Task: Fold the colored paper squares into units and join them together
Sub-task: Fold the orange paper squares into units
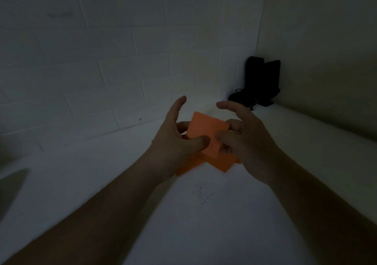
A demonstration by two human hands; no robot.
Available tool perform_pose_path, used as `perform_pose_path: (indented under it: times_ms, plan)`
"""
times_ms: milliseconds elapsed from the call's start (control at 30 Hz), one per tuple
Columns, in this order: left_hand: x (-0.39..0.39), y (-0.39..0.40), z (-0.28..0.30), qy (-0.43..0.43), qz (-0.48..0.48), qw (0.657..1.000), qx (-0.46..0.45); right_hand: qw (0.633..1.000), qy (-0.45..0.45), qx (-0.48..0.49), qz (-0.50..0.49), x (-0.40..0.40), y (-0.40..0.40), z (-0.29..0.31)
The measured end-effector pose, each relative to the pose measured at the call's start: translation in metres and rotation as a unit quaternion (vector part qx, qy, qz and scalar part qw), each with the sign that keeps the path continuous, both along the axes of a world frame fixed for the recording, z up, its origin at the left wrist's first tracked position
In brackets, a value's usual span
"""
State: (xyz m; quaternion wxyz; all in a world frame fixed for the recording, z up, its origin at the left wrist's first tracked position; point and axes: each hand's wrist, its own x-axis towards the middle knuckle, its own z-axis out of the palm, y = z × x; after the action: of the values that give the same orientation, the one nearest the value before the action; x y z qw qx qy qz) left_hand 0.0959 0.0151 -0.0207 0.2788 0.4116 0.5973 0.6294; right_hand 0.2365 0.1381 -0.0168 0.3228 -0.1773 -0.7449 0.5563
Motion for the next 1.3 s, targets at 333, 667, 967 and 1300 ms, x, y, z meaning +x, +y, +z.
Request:
perform_pose_path:
  times_ms: [333,667,967,1300]
  plan:
    - [-0.003,-0.001,0.003,-0.03,0.022,0.999,0.027,0.999,-0.014,0.045,0.023,-0.001,-0.006,-0.003]
    - [-0.001,0.003,0.001,-0.098,-0.02,0.995,0.005,0.994,0.06,-0.066,-0.066,0.002,-0.003,0.0]
    - [-0.008,0.007,-0.002,-0.122,0.06,0.989,0.05,0.993,0.011,0.103,-0.059,-0.001,-0.003,-0.004]
    - [-0.011,0.008,0.002,-0.206,0.079,0.974,0.049,0.975,0.007,0.22,-0.037,0.0,0.003,-0.008]
